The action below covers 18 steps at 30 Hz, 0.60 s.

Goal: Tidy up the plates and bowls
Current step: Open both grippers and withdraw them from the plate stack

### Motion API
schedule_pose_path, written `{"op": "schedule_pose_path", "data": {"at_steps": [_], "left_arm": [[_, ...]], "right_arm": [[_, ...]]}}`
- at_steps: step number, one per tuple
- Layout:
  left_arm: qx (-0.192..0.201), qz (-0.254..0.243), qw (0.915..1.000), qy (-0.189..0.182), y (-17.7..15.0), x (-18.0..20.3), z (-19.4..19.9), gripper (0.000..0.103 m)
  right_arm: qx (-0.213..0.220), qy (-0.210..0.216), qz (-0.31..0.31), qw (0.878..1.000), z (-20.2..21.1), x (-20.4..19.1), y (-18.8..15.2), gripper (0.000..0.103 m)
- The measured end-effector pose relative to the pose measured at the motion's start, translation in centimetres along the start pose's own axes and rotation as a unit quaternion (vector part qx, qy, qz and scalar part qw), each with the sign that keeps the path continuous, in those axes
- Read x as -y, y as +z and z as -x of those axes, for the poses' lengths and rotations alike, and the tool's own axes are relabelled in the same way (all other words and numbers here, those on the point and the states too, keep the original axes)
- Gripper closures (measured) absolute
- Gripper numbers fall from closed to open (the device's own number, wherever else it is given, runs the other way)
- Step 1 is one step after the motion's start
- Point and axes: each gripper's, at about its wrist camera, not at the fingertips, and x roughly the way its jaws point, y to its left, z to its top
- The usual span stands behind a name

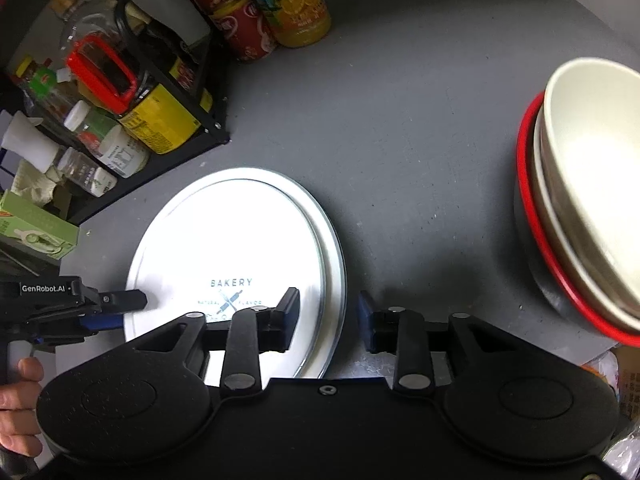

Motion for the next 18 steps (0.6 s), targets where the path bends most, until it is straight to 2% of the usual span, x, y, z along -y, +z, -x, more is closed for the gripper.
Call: {"op": "schedule_pose_path", "data": {"at_steps": [1, 4, 5, 7, 9, 11, 18], "left_arm": [[0.003, 0.001, 1.0000, -0.002, -0.1, 0.1, 0.3, 0.066], [0.018, 0.004, 0.9998, -0.001, -0.4, 1.1, 1.3, 0.055], [0.024, 0.000, 0.9997, 0.002, -0.6, 1.5, 1.7, 0.051], [0.037, -0.006, 0.9993, 0.002, -0.9, 2.5, 2.4, 0.042], [0.048, -0.006, 0.9988, -0.001, -1.4, 3.5, 3.1, 0.026], [0.055, -0.012, 0.9984, 0.003, -1.8, 4.7, 3.6, 0.020], [0.088, -0.038, 0.9954, 0.007, -3.1, 9.0, 4.6, 0.016]], "right_arm": [[0.000, 0.001, 0.004, 1.000, 0.2, -0.1, 0.1, 0.053], [0.005, 0.002, 0.031, 1.000, 1.1, -0.7, 0.4, 0.044], [0.006, 0.003, 0.039, 0.999, 1.4, -0.8, 0.5, 0.042], [0.007, 0.005, 0.045, 0.999, 1.7, -0.9, 0.6, 0.030], [0.017, 0.009, 0.063, 0.998, 3.2, -0.7, 1.0, 0.020], [0.027, 0.017, 0.073, 0.997, 4.1, -0.4, 1.3, 0.013], [0.047, 0.044, 0.101, 0.993, 7.3, 0.8, 2.4, 0.002]]}}
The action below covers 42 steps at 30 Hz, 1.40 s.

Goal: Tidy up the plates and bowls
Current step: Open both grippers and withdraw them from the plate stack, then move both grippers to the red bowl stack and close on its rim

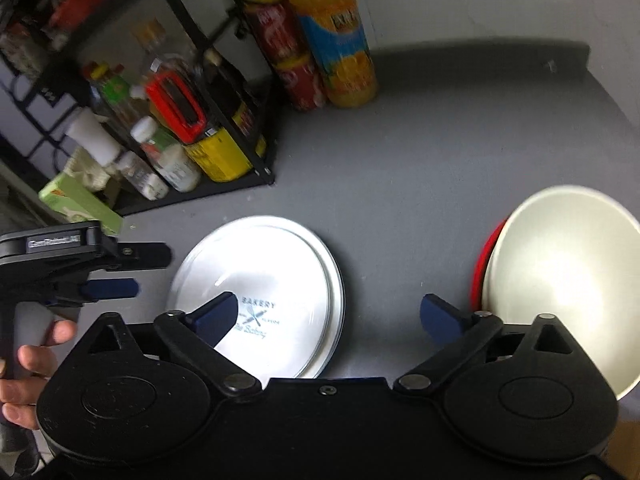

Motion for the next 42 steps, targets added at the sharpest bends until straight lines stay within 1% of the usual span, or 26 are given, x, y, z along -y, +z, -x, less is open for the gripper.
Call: {"op": "schedule_pose_path", "data": {"at_steps": [8, 13, 17, 23, 28, 33, 38, 41, 42], "left_arm": [[0.016, -0.016, 0.9997, -0.001, -1.5, 4.8, 0.9, 0.016], [0.024, -0.017, 0.9996, -0.007, -2.4, 7.4, 0.7, 0.016], [0.024, -0.009, 0.9996, -0.015, -3.1, 9.4, 0.8, 0.016], [0.029, -0.017, 0.9993, -0.017, -4.3, 12.7, 0.1, 0.016], [0.025, -0.020, 0.9992, -0.023, -5.8, 15.1, -1.2, 0.016], [0.013, -0.018, 0.9995, -0.025, -7.0, 16.8, -3.3, 0.016], [0.000, -0.010, 0.9996, -0.028, -7.9, 18.2, -5.4, 0.017], [-0.005, -0.005, 0.9996, -0.027, -8.3, 18.8, -6.5, 0.017], [-0.007, -0.005, 0.9997, -0.024, -8.5, 19.0, -6.9, 0.018]], "right_arm": [[0.023, 0.015, 0.021, 0.999, 3.3, 2.1, 0.9, 0.001], [0.032, 0.015, 0.025, 0.999, 5.1, 4.4, 1.1, 0.001], [0.038, 0.025, 0.025, 0.999, 6.2, 6.3, 1.2, 0.001], [0.049, 0.025, 0.022, 0.998, 7.9, 9.1, 1.1, 0.001], [0.050, 0.020, 0.012, 0.998, 8.5, 11.9, 0.7, 0.001], [0.043, 0.016, -0.005, 0.999, 8.4, 14.6, 0.4, 0.001], [0.052, 0.005, -0.020, 0.998, 8.6, 17.4, 0.3, 0.001], [0.043, 0.004, -0.036, 0.998, 8.0, 19.2, 0.0, 0.004], [0.039, 0.005, -0.040, 0.998, 7.8, 19.7, -0.1, 0.007]]}}
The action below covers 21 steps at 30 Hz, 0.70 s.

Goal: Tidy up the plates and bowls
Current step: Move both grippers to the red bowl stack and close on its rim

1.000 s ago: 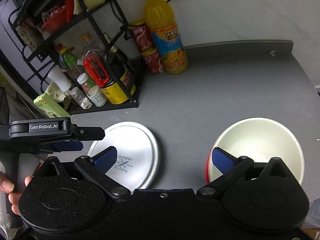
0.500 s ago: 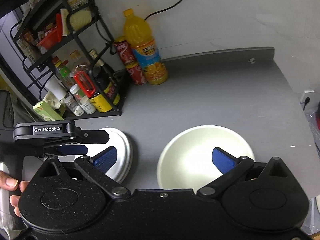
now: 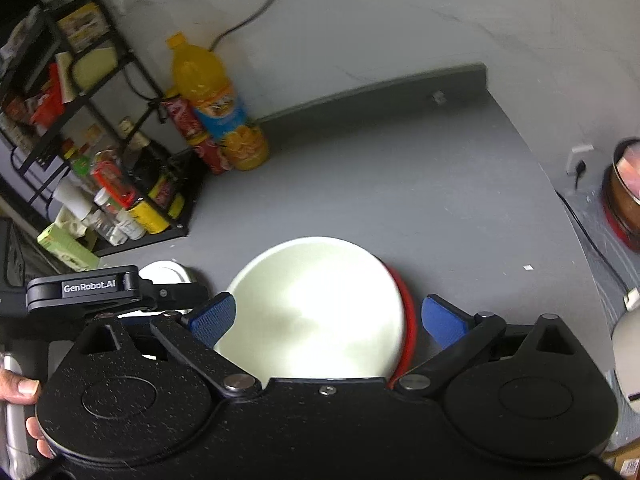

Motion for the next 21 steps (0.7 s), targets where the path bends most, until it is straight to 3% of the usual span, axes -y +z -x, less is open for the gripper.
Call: {"op": "schedule_pose_path", "data": {"at_steps": [5, 10, 21], "left_arm": [[-0.015, 0.015, 0.9998, 0.002, -0.5, 0.1, -2.3, 0.021], [-0.031, 0.033, 0.9990, 0.002, -1.1, -0.3, -4.5, 0.036], [-0.052, 0.078, 0.9956, -0.005, -1.7, -2.3, -7.1, 0.064]], "right_arm": [[-0.021, -0.003, -0.032, 0.999, -1.4, 2.4, -0.7, 0.019], [-0.056, 0.001, -0.063, 0.996, -3.4, 3.9, -1.6, 0.038], [-0.101, 0.001, -0.074, 0.992, -6.6, 3.9, -2.3, 0.057]]}}
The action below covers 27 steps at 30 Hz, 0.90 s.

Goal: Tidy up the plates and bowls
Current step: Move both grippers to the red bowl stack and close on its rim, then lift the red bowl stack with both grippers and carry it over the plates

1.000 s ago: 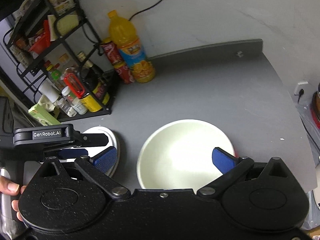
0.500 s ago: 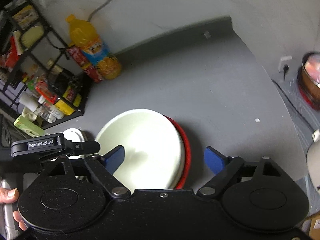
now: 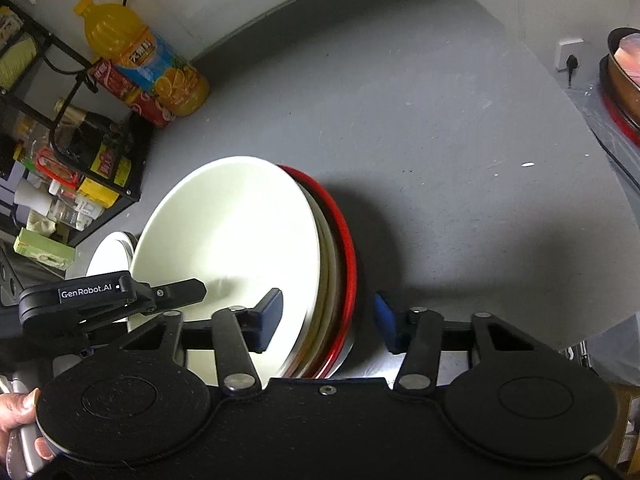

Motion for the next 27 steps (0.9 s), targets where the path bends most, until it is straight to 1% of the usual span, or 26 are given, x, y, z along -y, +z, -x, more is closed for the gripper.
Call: {"op": "schedule_pose_path", "data": {"at_steps": [2, 4, 7, 13, 18, 27], "left_arm": [[-0.006, 0.004, 0.9999, -0.010, 0.1, -0.2, -0.4, 0.068], [-0.012, 0.005, 0.9999, -0.011, 0.0, -0.3, -0.7, 0.069], [-0.016, 0.009, 0.9997, -0.013, 0.3, -0.2, -0.9, 0.069], [-0.026, -0.005, 0.9996, -0.014, 0.1, 0.0, -0.6, 0.069], [-0.023, -0.014, 0.9995, -0.016, 0.0, -0.1, 0.5, 0.069], [-0.007, -0.034, 0.9992, -0.022, 1.4, -1.0, 3.5, 0.069]], "right_arm": [[-0.007, -0.003, -0.001, 1.000, -0.8, 0.1, -0.1, 0.063], [-0.008, -0.012, 0.000, 1.000, -1.3, 0.2, -0.4, 0.070], [-0.004, -0.010, 0.005, 1.000, -1.1, 0.3, -0.5, 0.071], [0.008, -0.010, -0.003, 1.000, -0.1, 0.2, -0.8, 0.071], [0.023, -0.013, 0.001, 1.000, 0.9, -0.8, -0.9, 0.070], [0.044, -0.004, -0.003, 0.999, 1.5, -3.6, -1.1, 0.070]]}}
